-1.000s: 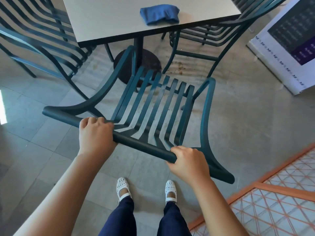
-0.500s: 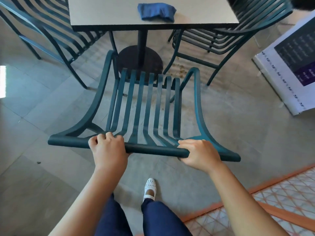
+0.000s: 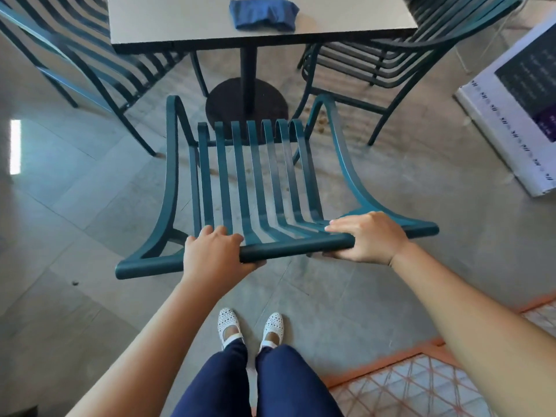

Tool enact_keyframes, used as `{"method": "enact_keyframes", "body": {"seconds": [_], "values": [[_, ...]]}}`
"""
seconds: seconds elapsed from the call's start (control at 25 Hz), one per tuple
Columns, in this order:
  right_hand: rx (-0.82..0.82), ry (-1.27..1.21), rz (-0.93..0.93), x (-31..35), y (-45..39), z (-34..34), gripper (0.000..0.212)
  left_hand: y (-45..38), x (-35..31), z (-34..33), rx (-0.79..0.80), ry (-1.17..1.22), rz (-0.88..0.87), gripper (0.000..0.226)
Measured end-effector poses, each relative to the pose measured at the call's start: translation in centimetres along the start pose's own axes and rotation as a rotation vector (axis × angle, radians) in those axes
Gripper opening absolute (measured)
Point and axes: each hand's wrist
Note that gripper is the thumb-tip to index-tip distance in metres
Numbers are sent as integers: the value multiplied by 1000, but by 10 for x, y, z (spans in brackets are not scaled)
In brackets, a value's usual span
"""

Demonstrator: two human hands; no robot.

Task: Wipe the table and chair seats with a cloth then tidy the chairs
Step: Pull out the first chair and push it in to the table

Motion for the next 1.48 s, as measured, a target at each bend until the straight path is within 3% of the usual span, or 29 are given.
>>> {"method": "enact_keyframes", "body": {"seconds": [0.16, 0.36, 0.6, 0.88, 1.2, 1.48], "values": [[-37, -19, 14, -14, 0, 3, 75, -8, -20, 1, 2, 30, 51, 60], [-199, 6, -60, -38, -1, 8, 57, -18, -47, 4, 18, 7, 124, 64], [-250, 7, -50, -69, -3, 10, 47, -30, -72, 10, 80, -16, 194, 69], [-262, 89, -88, -115, -13, 25, 41, -61, -113, 23, 183, 33, 53, 68], [-292, 201, -259, -89, -32, 18, 51, -71, -95, 29, 36, -4, -69, 75], [-147, 182, -334, -103, -79, 27, 49, -115, -83, 56, -37, -12, -14, 65]]}}
Point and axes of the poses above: each hand's wrist, its own y-axis away from the middle knuckle, its own z-axis out of the back of the hand, x = y × z, and after that the axes turned 11 degrees about z, right-handed
